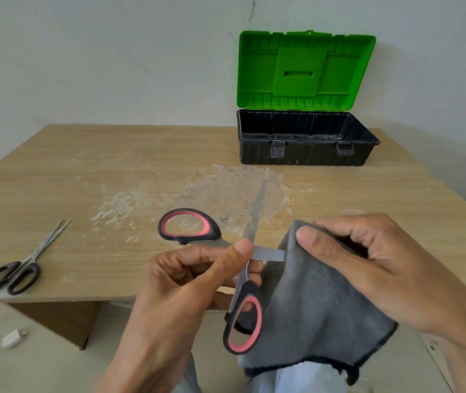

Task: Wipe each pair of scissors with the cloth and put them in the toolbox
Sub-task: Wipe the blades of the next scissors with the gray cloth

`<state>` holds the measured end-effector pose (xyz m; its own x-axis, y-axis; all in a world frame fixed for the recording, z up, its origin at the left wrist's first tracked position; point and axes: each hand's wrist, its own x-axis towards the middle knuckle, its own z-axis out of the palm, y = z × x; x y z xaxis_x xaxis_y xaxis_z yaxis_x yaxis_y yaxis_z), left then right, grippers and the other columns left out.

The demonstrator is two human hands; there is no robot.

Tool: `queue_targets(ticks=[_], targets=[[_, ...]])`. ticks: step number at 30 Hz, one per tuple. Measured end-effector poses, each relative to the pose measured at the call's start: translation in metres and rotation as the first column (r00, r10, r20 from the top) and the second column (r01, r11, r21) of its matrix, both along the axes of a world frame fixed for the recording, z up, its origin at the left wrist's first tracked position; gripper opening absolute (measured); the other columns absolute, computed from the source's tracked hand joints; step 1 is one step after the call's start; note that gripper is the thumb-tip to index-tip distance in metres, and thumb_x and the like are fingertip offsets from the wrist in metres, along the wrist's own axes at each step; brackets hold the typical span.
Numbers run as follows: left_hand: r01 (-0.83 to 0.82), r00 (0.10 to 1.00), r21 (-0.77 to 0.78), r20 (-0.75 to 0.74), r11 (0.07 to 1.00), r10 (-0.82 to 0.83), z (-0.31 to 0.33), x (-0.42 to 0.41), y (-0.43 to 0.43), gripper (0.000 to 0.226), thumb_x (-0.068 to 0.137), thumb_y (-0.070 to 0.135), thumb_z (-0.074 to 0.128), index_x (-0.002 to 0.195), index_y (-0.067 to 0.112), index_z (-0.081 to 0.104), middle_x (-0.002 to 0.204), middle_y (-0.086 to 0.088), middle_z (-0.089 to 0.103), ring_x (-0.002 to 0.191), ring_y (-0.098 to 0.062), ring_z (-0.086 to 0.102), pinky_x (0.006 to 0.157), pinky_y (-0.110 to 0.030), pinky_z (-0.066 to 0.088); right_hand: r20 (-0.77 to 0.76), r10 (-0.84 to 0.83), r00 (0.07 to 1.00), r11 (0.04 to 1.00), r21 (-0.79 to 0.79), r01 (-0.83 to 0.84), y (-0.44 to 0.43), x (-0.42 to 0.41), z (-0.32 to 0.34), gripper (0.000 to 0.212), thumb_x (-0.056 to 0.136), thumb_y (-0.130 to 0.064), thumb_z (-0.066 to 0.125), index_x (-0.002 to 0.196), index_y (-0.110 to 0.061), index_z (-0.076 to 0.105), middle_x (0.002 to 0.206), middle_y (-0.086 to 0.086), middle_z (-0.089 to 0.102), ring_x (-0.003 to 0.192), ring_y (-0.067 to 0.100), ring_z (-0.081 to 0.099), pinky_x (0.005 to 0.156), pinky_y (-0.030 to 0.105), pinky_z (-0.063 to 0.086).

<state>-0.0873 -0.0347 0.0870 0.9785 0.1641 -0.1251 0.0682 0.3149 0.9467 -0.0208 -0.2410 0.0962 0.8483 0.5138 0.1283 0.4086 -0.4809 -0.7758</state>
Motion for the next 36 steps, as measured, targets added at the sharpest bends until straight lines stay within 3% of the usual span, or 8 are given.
queue_targets(ticks=[6,11,14,19,24,27,32,36], targets=[[0.017,1.0,-0.029,-0.001,0.999,-0.017,-0.003,0.002,-0.007,0.025,0.062,0.025,0.077,0.066,0.0,0.076,0.068,-0.019,0.073,0.051,-0.022,0.066,0.045,-0.025,0.05,-0.009,0.038,0.999,0.999,-0.024,-0.039,0.014,0.001,-0.001,0.059,0.101,-0.066,0.043,0.078,-0.015,0.062,0.066,0.01,0.054,0.061,0.031,0.052,0.06,0.045,0.043],[-0.028,0.999,-0.079,-0.036,0.996,0.025,-0.006,0.004,0.003,0.031,0.064,0.026,0.077,0.068,-0.004,0.073,0.069,-0.018,0.073,0.052,-0.021,0.064,0.049,-0.026,0.053,-0.18,0.113,0.977,0.993,0.04,-0.107,0.007,0.002,0.0,0.044,0.091,-0.068,0.062,0.112,-0.032,0.074,0.099,0.002,0.077,0.088,0.022,0.075,0.08,0.047,0.062],[-0.001,1.0,-0.019,0.001,1.0,0.001,-0.006,0.004,0.001,0.026,0.065,0.026,0.076,0.066,0.0,0.076,0.071,-0.019,0.073,0.054,-0.019,0.067,0.046,-0.022,0.05,-0.131,0.069,0.989,0.997,0.036,-0.064,0.01,0.0,-0.004,0.045,0.094,-0.06,0.065,0.092,-0.017,0.076,0.078,0.014,0.068,0.068,0.038,0.064,0.061,0.05,0.052],[-0.002,0.998,0.053,0.062,0.999,-0.002,-0.005,0.003,0.006,0.022,0.065,0.025,0.076,0.065,0.003,0.078,0.072,-0.019,0.075,0.058,-0.017,0.068,0.047,-0.02,0.05,-0.151,-0.012,0.988,0.998,0.065,0.022,-0.007,0.01,-0.006,0.067,0.09,-0.066,0.06,0.086,0.0,0.073,0.075,0.029,0.064,0.063,0.05,0.061,0.055,0.048,0.047],[0.009,0.996,0.082,0.089,0.997,-0.016,-0.005,0.004,-0.002,0.025,0.066,0.025,0.076,0.068,-0.001,0.077,0.071,-0.019,0.075,0.058,-0.019,0.069,0.048,-0.02,0.05,-0.238,0.01,0.971,0.992,0.128,0.021,-0.003,0.008,-0.004,0.062,0.092,-0.063,0.062,0.102,-0.003,0.078,0.095,0.03,0.074,0.085,0.054,0.07,0.076,0.07,0.056],[0.003,0.997,0.059,0.078,0.998,-0.008,-0.004,0.006,-0.007,0.023,0.065,0.024,0.077,0.066,0.001,0.076,0.067,-0.018,0.074,0.051,-0.017,0.066,0.045,-0.021,0.049,-0.286,0.112,0.952,0.981,0.187,-0.059,0.011,0.002,-0.006,0.038,0.104,-0.047,0.057,0.111,-0.017,0.079,0.104,0.006,0.081,0.097,0.029,0.078,0.088,0.049,0.063],[-0.022,0.999,0.043,0.039,0.999,0.02,-0.006,0.004,0.002,0.029,0.063,0.028,0.077,0.067,0.0,0.076,0.074,-0.02,0.075,0.059,-0.02,0.068,0.048,-0.022,0.05,-0.284,0.062,0.957,0.997,0.071,-0.044,0.001,0.004,-0.009,0.059,0.09,-0.064,0.063,0.093,-0.005,0.074,0.083,0.026,0.069,0.072,0.05,0.065,0.061,0.057,0.052],[0.01,0.999,0.099,0.045,0.995,-0.015,-0.008,0.005,-0.005,0.026,0.067,0.028,0.078,0.068,0.002,0.077,0.072,-0.023,0.073,0.06,-0.023,0.066,0.049,-0.022,0.047,-0.222,0.056,0.973,0.997,0.06,-0.044,0.009,-0.001,-0.01,0.062,0.091,-0.067,0.056,0.094,-0.008,0.075,0.081,0.02,0.071,0.071,0.043,0.069,0.063,0.058,0.054]])
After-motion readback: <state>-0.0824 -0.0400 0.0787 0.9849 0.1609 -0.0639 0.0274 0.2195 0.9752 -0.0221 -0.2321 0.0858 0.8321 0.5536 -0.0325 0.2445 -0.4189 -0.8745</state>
